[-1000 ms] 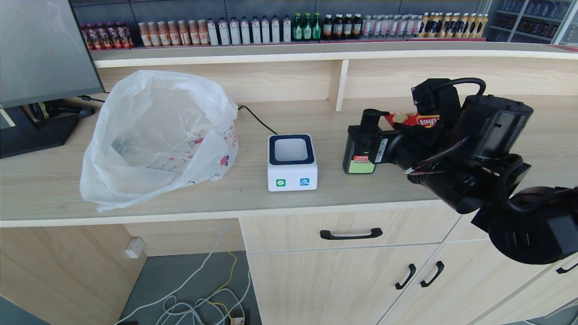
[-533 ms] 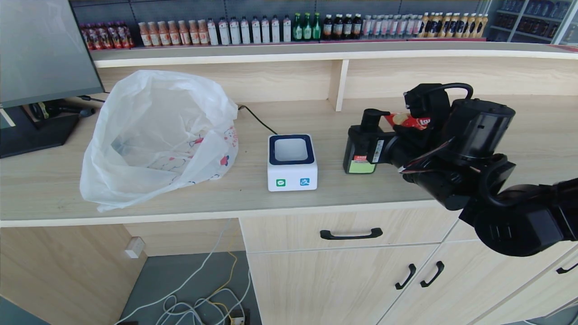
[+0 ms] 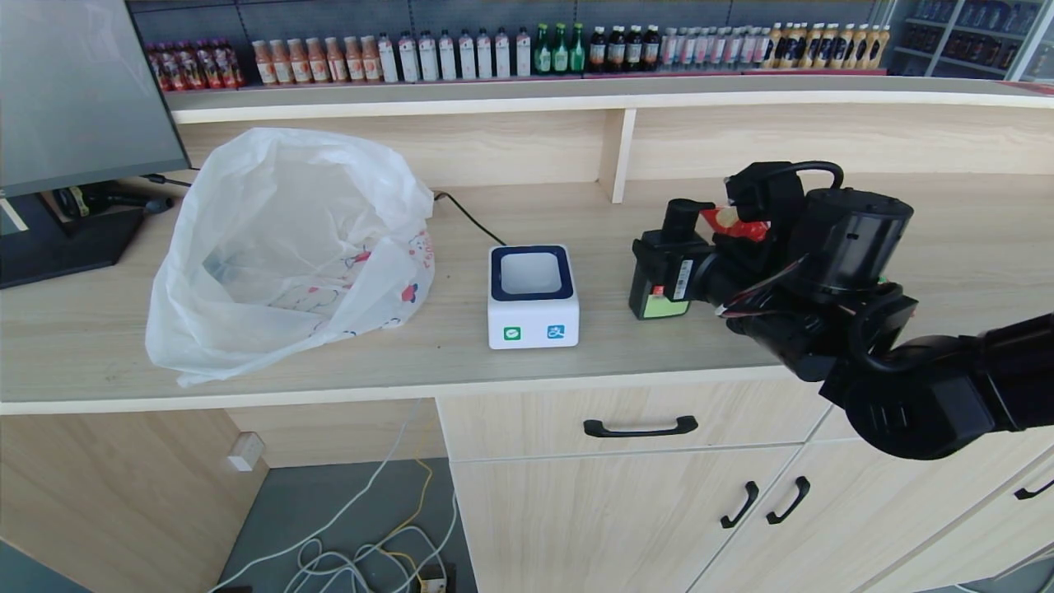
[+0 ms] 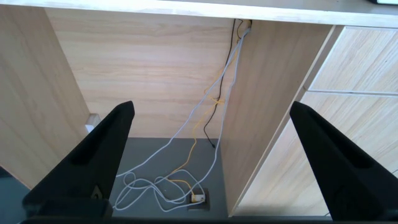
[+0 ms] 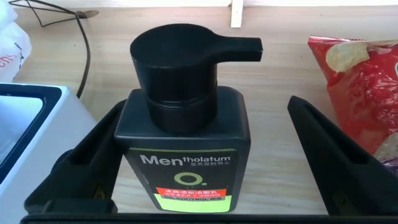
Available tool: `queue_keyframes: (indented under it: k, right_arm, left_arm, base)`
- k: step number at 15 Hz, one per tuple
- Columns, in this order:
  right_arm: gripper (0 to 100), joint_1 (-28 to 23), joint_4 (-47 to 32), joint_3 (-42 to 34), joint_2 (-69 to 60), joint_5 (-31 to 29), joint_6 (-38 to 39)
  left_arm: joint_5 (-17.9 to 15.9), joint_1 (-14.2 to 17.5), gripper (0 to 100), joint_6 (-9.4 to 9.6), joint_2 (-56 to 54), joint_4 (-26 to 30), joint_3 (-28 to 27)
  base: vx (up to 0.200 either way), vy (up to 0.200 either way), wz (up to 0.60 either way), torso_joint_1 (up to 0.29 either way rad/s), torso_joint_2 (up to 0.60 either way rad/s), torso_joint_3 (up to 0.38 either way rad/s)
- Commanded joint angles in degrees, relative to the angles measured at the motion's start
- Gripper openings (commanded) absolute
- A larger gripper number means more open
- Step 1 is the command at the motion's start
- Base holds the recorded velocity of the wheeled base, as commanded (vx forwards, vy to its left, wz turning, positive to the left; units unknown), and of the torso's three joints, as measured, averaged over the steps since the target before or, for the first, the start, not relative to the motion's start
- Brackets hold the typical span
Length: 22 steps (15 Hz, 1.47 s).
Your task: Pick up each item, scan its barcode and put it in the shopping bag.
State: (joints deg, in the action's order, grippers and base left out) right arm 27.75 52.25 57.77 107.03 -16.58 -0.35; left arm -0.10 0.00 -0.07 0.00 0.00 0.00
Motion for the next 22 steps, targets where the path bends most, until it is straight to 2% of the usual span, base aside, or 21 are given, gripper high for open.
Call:
queue_keyframes:
  k: [1, 11, 12, 22]
  right_arm:
    - [100, -0.1, 0.0, 0.0, 0.4, 0.1, 0.0]
    - [100, -0.1, 0.4, -1.3, 1.2, 0.2, 0.2]
    - [0, 0.0, 0.6, -1.6, 1.1, 0.2, 0.1]
    - [0, -0.1, 2.2, -2.9, -0.4, 0.8, 0.4]
  left_arm:
    - [0.0, 0.0, 100, -0.01, 0.0, 0.0, 0.0]
    - [0.0, 0.0, 100, -0.01, 0.0, 0.0, 0.0]
    - [0.0, 0.0, 100, -0.01, 0.0, 0.0, 0.0]
    - [0.0, 0.0, 100, -0.01, 0.0, 0.0, 0.0]
  base:
    - [0.0, 0.0, 0.0, 0.0, 0.0, 0.0]
    - [0.0, 0.0, 0.0, 0.0, 0.0, 0.0]
    - [0.0, 0.0, 0.0, 0.0, 0.0, 0.0]
    - [0.0, 0.0, 0.0, 0.0, 0.0, 0.0]
